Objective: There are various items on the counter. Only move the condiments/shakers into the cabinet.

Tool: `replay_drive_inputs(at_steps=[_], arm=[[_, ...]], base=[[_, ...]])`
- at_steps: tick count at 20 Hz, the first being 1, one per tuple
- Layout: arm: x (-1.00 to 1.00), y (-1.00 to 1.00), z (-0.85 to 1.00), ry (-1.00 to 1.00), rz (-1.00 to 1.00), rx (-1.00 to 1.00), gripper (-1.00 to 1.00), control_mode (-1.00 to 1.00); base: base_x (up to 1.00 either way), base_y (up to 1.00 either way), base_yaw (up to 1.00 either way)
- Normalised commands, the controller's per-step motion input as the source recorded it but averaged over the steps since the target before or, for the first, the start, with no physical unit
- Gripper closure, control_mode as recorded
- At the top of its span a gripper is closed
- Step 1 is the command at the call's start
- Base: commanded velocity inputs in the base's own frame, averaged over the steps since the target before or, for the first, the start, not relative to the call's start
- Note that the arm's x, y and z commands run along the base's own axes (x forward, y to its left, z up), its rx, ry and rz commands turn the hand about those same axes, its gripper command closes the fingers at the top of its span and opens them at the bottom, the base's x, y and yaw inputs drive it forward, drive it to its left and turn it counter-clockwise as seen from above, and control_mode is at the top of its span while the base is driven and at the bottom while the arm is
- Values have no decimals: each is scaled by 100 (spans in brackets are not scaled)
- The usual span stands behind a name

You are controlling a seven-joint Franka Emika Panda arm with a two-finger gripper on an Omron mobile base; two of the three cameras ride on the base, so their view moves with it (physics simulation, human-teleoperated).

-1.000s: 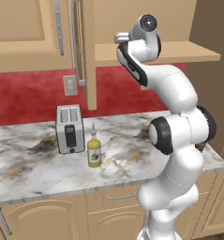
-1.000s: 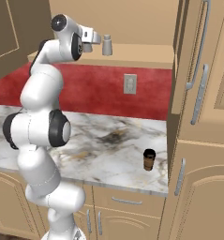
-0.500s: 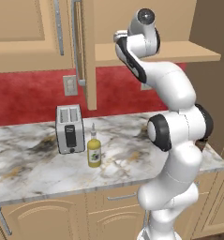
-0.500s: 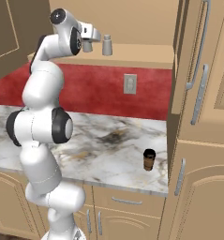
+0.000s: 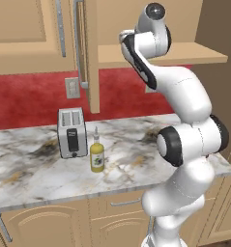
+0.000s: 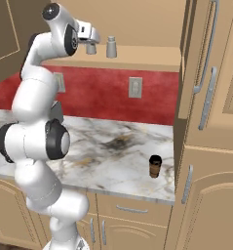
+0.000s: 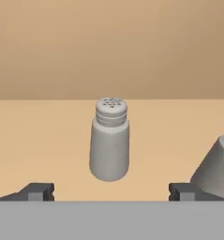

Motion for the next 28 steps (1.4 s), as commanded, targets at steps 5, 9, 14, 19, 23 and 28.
replay_drive_inputs(at_steps=[5, 9, 14, 19, 23, 28], arm=[[-100, -1, -40, -11, 0, 0, -100, -100], [-100, -3, -70, -1, 0, 0, -100, -100], [-100, -5, -86, 2, 0, 0, -100, -100], [-100, -11, -76, 14, 30, 3, -100, -100], [-91, -1, -46, 19, 60, 6, -100, -100], [-57, 5, -52, 23, 61, 7, -100, -100]], base=[[0, 0, 0], [0, 0, 0], [0, 0, 0], [0, 0, 0], [0, 0, 0], [0, 0, 0]])
